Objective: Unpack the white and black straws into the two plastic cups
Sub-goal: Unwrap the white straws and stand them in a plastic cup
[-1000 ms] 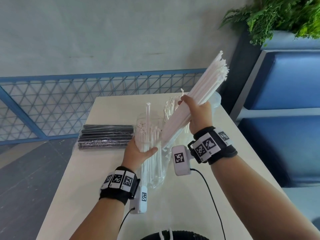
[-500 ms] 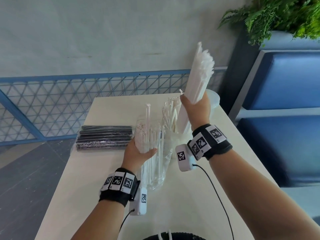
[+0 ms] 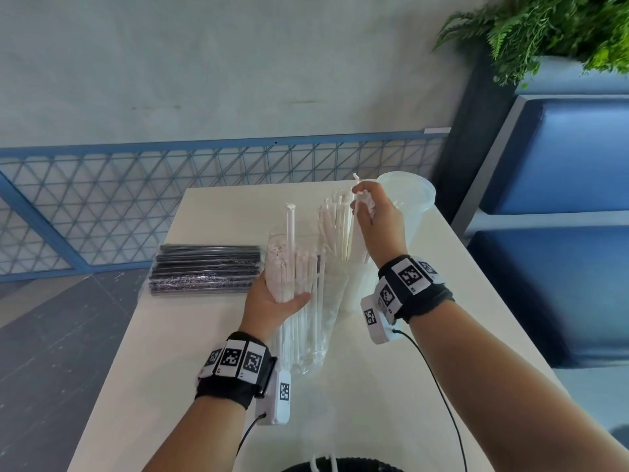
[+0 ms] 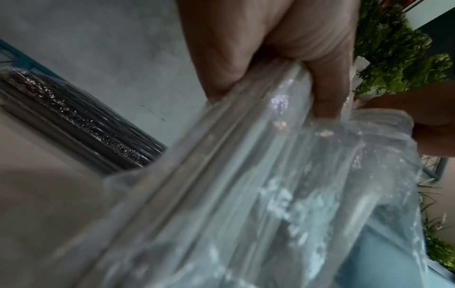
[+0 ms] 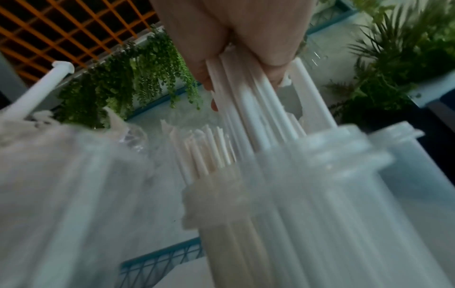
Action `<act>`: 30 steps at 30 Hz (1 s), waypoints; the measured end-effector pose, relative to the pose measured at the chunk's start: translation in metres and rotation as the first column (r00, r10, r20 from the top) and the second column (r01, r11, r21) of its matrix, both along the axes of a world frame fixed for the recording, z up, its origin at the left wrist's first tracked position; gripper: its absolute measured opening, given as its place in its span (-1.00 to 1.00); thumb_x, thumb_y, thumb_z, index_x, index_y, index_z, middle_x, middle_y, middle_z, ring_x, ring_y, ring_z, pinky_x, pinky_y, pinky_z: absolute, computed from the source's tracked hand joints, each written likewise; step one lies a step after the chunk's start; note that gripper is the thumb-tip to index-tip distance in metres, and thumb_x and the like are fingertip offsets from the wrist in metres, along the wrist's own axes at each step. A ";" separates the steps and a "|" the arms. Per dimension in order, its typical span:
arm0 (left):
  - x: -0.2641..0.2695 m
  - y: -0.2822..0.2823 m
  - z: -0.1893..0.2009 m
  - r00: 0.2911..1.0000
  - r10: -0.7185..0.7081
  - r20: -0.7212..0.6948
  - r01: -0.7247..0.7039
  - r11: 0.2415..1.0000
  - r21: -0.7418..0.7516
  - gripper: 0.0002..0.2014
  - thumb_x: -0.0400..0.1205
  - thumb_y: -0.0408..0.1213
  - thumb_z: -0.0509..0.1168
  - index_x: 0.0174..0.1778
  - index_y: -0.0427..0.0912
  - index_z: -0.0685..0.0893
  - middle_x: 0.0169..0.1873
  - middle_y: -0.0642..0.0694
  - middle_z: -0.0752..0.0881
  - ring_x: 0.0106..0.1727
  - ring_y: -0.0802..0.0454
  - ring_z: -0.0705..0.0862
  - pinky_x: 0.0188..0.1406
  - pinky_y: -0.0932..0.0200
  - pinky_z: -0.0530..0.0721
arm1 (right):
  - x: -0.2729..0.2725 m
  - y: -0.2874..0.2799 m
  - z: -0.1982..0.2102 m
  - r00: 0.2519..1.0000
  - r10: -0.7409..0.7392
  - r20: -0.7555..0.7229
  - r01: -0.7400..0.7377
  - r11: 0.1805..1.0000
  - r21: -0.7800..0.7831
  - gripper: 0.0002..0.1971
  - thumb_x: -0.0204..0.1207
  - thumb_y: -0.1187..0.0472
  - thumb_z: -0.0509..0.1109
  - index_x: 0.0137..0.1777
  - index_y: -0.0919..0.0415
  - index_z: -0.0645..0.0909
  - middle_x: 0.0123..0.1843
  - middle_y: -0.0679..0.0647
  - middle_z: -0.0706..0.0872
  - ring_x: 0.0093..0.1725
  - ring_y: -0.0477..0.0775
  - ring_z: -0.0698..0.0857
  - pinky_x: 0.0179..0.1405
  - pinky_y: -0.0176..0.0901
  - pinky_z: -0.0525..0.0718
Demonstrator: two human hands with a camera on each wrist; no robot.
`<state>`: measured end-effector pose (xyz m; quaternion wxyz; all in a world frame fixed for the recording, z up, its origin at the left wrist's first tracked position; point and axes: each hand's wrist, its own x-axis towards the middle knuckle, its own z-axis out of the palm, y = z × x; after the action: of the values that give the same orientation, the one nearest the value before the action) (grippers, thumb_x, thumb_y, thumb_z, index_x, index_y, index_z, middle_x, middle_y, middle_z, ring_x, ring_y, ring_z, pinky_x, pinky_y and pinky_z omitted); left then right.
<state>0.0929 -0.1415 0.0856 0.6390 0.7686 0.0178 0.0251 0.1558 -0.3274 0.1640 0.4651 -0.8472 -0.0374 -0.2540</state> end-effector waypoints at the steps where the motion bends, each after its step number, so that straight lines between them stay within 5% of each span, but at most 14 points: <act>1: 0.000 -0.001 0.000 1.000 -0.001 -0.001 0.001 1.000 -0.007 -0.58 0.30 -0.39 0.59 -0.08 0.12 0.61 -0.09 0.09 0.74 0.01 0.13 0.72 0.07 0.16 0.64 | -0.001 0.000 -0.002 1.000 0.004 -0.008 -0.004 1.000 -0.013 -0.79 0.60 0.30 0.16 0.18 0.18 0.52 -0.12 0.06 0.67 -0.23 0.11 0.62 -0.23 -0.21 0.48; 5: -0.001 -0.002 0.000 1.000 -0.010 -0.011 0.009 1.000 -0.026 -0.59 0.30 -0.37 0.59 -0.05 0.07 0.63 -0.07 0.06 0.76 0.04 0.09 0.73 0.11 0.11 0.66 | -0.005 0.002 -0.004 0.999 0.018 -0.032 -0.021 0.995 -0.093 -0.77 0.59 0.24 0.23 0.23 0.19 0.47 -0.04 0.10 0.62 -0.32 -0.03 0.56 -0.21 -0.17 0.45; 7: -0.001 -0.001 -0.001 1.000 -0.008 -0.016 0.008 1.000 -0.024 -0.60 0.30 -0.37 0.59 -0.04 0.04 0.63 -0.07 0.05 0.75 0.05 0.05 0.73 0.13 0.08 0.66 | -0.004 -0.001 -0.007 0.999 -0.048 0.005 0.048 0.984 -0.174 -0.57 0.48 0.03 0.38 0.29 0.19 0.46 0.18 0.12 0.61 -0.02 0.02 0.62 0.06 -0.05 0.53; 9: -0.001 -0.001 -0.001 1.000 0.001 -0.029 -0.002 1.000 -0.029 -0.59 0.30 -0.36 0.59 -0.03 0.02 0.63 -0.08 0.03 0.75 0.05 0.03 0.73 0.14 0.05 0.67 | -0.004 -0.004 -0.016 0.981 -0.185 0.051 0.192 0.956 -0.222 -0.26 0.29 -0.25 0.37 0.40 0.15 0.40 0.39 0.11 0.50 0.37 0.11 0.47 0.40 -0.01 0.34; 12: -0.002 0.000 -0.002 0.999 0.012 -0.038 -0.013 1.000 -0.023 -0.57 0.29 -0.33 0.60 0.02 -0.05 0.63 -0.07 0.00 0.76 0.04 0.03 0.73 0.14 0.01 0.69 | -0.018 0.001 -0.025 0.959 -0.269 0.091 0.278 0.955 -0.102 -0.11 0.23 -0.35 0.32 0.51 0.08 0.20 0.56 0.21 0.26 0.58 0.20 0.21 0.55 0.05 0.09; 14: -0.001 0.000 -0.003 0.999 0.015 -0.036 -0.016 1.000 -0.023 -0.52 0.27 -0.31 0.61 0.08 -0.11 0.63 -0.04 -0.03 0.76 0.05 0.03 0.73 0.16 -0.01 0.69 | -0.032 0.011 -0.026 0.946 -0.224 0.236 0.252 0.963 -0.095 -0.25 0.34 -0.22 0.38 0.46 0.08 0.25 0.52 0.19 0.27 0.54 0.16 0.24 0.54 -0.03 0.12; 16: 0.000 0.000 -0.004 0.999 0.015 -0.036 -0.015 1.000 -0.013 -0.44 0.24 -0.27 0.63 0.15 -0.15 0.63 0.01 -0.06 0.77 0.10 0.01 0.73 0.19 -0.05 0.67 | -0.046 0.023 -0.025 0.945 -0.037 0.326 0.082 0.989 -0.125 -0.49 0.44 -0.03 0.40 0.33 0.19 0.44 0.33 0.16 0.46 0.34 0.05 0.44 0.42 -0.19 0.37; 19: 0.002 0.000 -0.006 1.000 0.014 -0.021 -0.014 1.000 -0.013 -0.44 0.22 -0.27 0.65 0.12 -0.06 0.63 0.01 0.00 0.76 0.13 0.02 0.71 0.22 -0.04 0.64 | -0.059 0.039 -0.028 0.968 0.180 0.177 -0.169 0.983 -0.078 -0.67 0.46 0.12 0.42 0.18 0.23 0.55 0.09 0.06 0.56 -0.02 -0.16 0.54 0.02 -0.56 0.50; 22: 0.001 0.000 -0.004 1.000 -0.005 0.011 0.005 1.000 -0.028 -0.42 0.20 -0.28 0.65 0.13 -0.04 0.63 0.03 0.02 0.76 0.15 0.07 0.70 0.22 0.01 0.63 | -0.060 0.046 -0.038 0.976 0.213 -0.042 -0.212 0.977 0.016 -0.53 0.45 0.14 0.47 0.31 0.21 0.45 0.15 -0.02 0.46 0.03 -0.13 0.54 -0.01 -0.47 0.57; 25: -0.001 0.002 -0.005 1.000 -0.010 0.005 0.011 0.999 -0.052 -0.39 0.20 -0.31 0.65 0.17 -0.07 0.63 0.05 0.02 0.77 0.14 0.11 0.71 0.22 0.04 0.64 | -0.060 0.047 -0.043 0.980 0.185 -0.078 -0.181 0.982 0.049 -0.49 0.43 0.17 0.48 0.35 0.23 0.41 0.17 0.02 0.42 0.06 -0.08 0.53 -0.08 -0.40 0.65; 30: -0.002 0.003 -0.008 0.999 -0.044 -0.006 0.044 0.998 -0.046 -0.36 0.17 -0.25 0.67 0.15 -0.01 0.60 0.06 0.03 0.75 0.16 0.10 0.69 0.20 0.10 0.63 | -0.059 0.044 -0.037 0.947 0.225 -0.231 -0.208 0.973 0.096 -0.54 0.44 0.14 0.48 0.33 0.19 0.52 0.17 0.05 0.66 0.04 -0.14 0.61 0.06 -0.29 0.64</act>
<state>0.0911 -0.1386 0.0780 0.6568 0.7540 0.0039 0.0079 0.0964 -0.2831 0.1265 0.5207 -0.8456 -0.0646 -0.0981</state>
